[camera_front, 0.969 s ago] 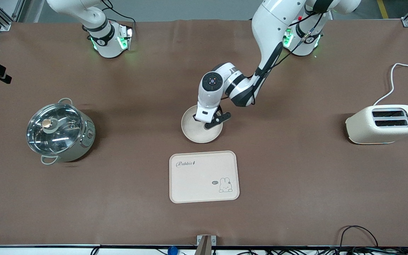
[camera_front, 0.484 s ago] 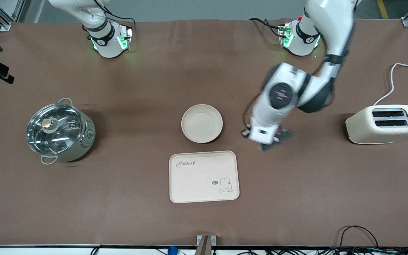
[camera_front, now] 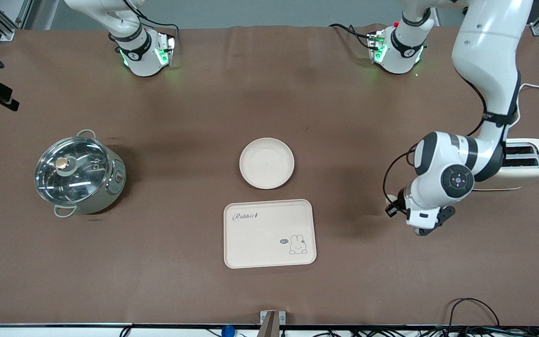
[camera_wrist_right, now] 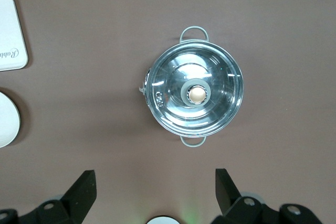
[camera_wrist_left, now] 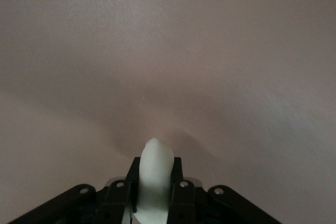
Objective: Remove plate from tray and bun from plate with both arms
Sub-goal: 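Carry the bun with the left gripper toward the toaster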
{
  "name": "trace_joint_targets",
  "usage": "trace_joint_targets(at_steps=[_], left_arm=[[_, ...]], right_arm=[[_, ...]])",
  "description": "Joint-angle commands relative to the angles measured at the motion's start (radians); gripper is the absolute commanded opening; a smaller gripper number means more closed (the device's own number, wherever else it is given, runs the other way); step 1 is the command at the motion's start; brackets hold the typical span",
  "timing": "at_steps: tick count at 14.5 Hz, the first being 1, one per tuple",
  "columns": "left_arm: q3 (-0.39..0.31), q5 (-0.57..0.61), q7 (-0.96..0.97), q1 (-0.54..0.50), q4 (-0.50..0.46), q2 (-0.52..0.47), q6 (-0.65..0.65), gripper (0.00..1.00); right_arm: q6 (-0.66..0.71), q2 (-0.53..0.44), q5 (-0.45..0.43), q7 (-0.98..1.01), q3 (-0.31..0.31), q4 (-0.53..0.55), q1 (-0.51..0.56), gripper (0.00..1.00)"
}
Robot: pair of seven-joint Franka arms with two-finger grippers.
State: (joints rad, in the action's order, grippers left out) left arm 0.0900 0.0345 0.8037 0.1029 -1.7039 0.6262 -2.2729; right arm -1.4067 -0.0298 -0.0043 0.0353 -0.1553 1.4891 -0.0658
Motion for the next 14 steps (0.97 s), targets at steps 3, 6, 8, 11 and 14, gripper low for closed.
trace_joint_targets(at_steps=[3, 6, 8, 11, 14], left_arm=[[0.011, 0.019, 0.006, -0.025, 0.018, 0.056, -0.062, 0.85], [0.013, 0.019, -0.001, -0.026, 0.02, 0.029, -0.05, 1.0], [0.013, 0.019, -0.02, -0.029, 0.033, -0.026, 0.011, 1.0], [0.011, 0.019, -0.2, -0.048, 0.114, -0.124, 0.195, 1.0], [0.013, 0.018, -0.421, -0.129, 0.141, -0.279, 0.353, 1.0]], right_arm=[[-0.027, -0.007, -0.005, 0.005, 0.003, 0.01, 0.015, 1.0], [-0.032, -0.007, -0.005, 0.005, 0.003, 0.01, 0.017, 1.0], [-0.032, -0.007, -0.005, 0.005, 0.005, 0.01, 0.009, 1.0], [-0.034, -0.007, -0.003, 0.005, 0.008, 0.01, 0.006, 1.0], [-0.044, -0.007, -0.003, 0.005, 0.008, 0.01, 0.006, 1.0]])
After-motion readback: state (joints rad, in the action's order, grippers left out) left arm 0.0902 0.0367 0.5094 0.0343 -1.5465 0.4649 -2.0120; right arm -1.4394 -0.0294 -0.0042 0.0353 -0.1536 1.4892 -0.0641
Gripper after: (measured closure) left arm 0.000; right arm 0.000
